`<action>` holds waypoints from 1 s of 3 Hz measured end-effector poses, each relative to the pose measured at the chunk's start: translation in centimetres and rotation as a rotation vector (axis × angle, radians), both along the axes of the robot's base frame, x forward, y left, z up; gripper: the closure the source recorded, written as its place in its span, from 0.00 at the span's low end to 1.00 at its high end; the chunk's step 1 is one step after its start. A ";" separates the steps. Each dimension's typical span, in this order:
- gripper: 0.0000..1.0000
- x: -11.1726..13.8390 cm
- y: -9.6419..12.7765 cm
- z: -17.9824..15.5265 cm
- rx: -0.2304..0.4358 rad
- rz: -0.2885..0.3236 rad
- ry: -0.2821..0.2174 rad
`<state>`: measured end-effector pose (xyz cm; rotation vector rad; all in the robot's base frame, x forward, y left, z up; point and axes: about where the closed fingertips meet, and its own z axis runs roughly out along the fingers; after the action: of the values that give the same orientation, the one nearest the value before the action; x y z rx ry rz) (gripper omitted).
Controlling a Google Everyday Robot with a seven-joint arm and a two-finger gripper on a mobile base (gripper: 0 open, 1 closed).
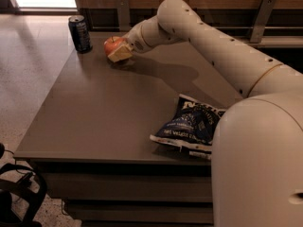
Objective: Move apple near pepsi can
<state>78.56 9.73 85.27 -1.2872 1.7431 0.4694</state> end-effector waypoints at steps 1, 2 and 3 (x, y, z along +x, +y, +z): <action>1.00 0.3 0.4 1.0 0.014 0.008 -0.007; 1.00 0.7 1.1 1.4 0.025 0.021 -0.003; 1.00 0.8 2.1 1.0 0.026 0.041 0.012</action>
Offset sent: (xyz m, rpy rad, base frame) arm 0.0113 0.0066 0.0254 0.0368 -0.0132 0.0158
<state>79.33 11.80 86.28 -1.3060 1.7183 0.5225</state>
